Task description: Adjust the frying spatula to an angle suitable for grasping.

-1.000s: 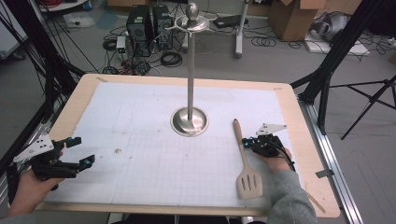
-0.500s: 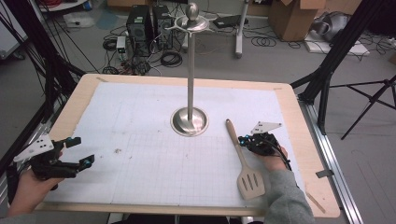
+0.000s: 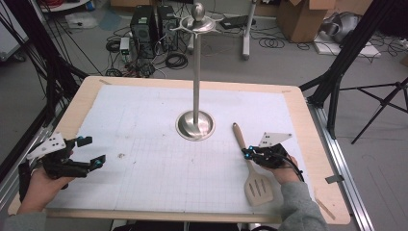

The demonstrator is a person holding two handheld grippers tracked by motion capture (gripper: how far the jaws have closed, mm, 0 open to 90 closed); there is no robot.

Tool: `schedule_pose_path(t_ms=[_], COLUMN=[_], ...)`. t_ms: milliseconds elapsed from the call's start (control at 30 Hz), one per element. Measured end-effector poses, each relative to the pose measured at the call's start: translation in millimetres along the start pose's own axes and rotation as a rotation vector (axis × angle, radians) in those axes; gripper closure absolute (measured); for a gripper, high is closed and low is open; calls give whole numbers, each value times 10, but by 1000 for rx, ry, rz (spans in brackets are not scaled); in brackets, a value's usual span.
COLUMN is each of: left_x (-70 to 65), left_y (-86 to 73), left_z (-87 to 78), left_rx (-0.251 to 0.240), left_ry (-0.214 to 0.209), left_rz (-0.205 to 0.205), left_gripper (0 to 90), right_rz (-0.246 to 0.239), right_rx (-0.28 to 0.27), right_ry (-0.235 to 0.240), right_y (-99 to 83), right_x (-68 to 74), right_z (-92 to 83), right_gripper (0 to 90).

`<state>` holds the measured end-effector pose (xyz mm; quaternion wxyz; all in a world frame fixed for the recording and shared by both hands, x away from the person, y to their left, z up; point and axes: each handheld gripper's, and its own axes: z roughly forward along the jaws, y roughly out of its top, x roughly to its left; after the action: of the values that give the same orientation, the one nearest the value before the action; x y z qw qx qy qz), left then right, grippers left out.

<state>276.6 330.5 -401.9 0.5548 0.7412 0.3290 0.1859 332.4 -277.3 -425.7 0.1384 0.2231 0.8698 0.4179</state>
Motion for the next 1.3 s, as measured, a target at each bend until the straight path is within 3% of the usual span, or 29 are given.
schedule_pose_path(t_ms=[367,500,600,800,1300], left_x=[7,16,19,18,24], left_y=[18,13,7,-1,-18], left_z=[88,89,90,92,90], left_rx=[10,14,16,20,27], left_ry=[-16,-16,-16,-14,-16], left_rz=[4,6,3,3,-3], left_gripper=[69,69,69,69,69], right_rz=[-84,-80,-45,-29,-34], right_rx=[102,144,155,179,165], right_ry=[91,115,118,98,99], right_y=[-33,-62,-72,-81,-160], right_x=[145,152,137,137,88], right_z=[49,82,62,25,-73], right_gripper=[900,900,900,900,900])
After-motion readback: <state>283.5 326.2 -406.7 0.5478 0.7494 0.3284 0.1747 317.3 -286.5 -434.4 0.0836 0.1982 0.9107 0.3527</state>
